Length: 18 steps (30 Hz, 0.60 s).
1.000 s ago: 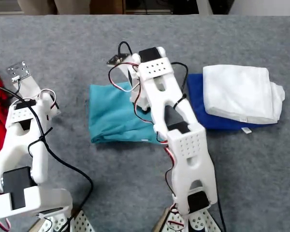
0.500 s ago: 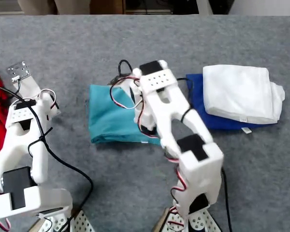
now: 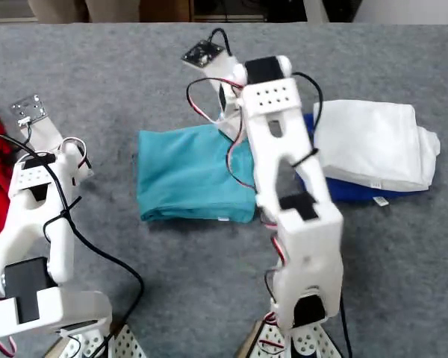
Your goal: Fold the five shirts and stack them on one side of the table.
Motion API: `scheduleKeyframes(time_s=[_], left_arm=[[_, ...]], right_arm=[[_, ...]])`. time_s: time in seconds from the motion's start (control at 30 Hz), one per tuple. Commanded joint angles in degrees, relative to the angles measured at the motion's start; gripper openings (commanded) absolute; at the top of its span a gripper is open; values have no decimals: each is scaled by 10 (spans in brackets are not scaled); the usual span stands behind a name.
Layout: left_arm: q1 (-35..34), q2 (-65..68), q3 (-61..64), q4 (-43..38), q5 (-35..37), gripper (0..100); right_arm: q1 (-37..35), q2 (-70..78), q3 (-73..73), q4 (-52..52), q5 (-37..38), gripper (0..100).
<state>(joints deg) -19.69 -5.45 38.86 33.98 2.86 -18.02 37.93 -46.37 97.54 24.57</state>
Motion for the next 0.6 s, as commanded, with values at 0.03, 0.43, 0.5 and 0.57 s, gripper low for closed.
scheduleKeyframes(time_s=[0.03, 0.43, 0.5, 0.57], left_arm=[[6, -2, -26, -7, 4, 18], [6, -2, -25, -7, 4, 18], [6, -2, -25, -7, 4, 18], [6, -2, -25, -7, 4, 18]], right_arm=[[11, 132, -202, 34, 5, 207], [15, 269, -333, 45, 5, 202], [18, 269, -333, 43, 5, 202], [23, 269, -332, 43, 5, 201]])
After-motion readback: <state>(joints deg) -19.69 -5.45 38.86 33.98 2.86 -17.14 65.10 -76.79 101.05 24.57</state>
